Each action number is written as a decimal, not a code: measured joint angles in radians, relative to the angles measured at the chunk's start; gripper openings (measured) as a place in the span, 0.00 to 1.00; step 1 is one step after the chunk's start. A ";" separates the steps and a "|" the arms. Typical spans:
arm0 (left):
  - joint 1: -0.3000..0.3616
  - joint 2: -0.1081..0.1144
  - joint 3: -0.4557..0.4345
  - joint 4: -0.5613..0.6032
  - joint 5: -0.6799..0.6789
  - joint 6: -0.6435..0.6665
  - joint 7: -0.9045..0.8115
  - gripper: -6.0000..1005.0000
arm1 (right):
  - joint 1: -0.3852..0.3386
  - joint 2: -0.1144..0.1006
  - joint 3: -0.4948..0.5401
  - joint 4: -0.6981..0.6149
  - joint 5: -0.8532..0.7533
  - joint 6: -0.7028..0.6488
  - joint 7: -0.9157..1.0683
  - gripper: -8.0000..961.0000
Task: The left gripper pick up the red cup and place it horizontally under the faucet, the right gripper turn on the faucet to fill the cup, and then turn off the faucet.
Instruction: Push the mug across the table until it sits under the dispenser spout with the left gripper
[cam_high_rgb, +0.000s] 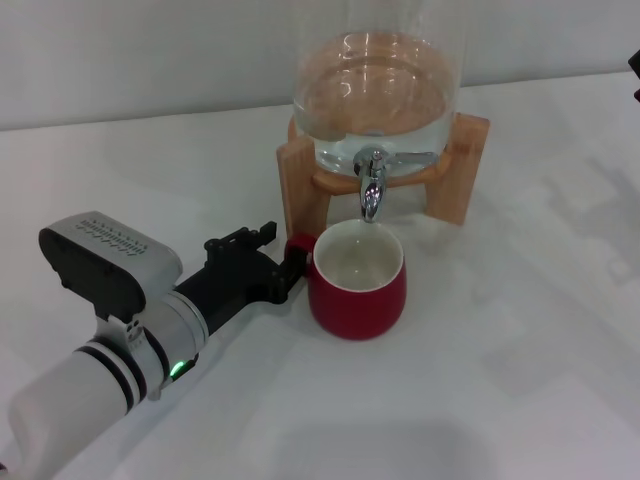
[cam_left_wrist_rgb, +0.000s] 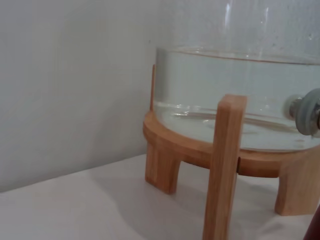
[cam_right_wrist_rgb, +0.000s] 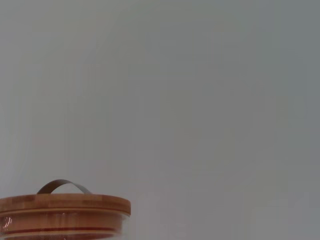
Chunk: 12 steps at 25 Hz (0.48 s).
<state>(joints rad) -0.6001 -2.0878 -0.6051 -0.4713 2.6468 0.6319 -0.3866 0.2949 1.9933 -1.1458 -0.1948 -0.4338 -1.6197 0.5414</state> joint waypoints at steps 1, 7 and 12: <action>0.000 0.000 -0.002 0.000 0.001 0.000 0.000 0.46 | 0.000 0.000 0.000 0.000 0.000 0.000 0.000 0.80; 0.001 0.001 -0.005 -0.001 0.004 0.000 0.005 0.46 | 0.003 -0.001 0.000 0.000 -0.001 0.004 -0.003 0.80; 0.000 0.003 -0.004 -0.001 0.005 0.000 0.008 0.46 | 0.003 0.001 0.000 0.000 -0.002 0.011 -0.006 0.80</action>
<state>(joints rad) -0.5997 -2.0850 -0.6096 -0.4724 2.6521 0.6316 -0.3787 0.2978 1.9941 -1.1458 -0.1947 -0.4356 -1.6087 0.5351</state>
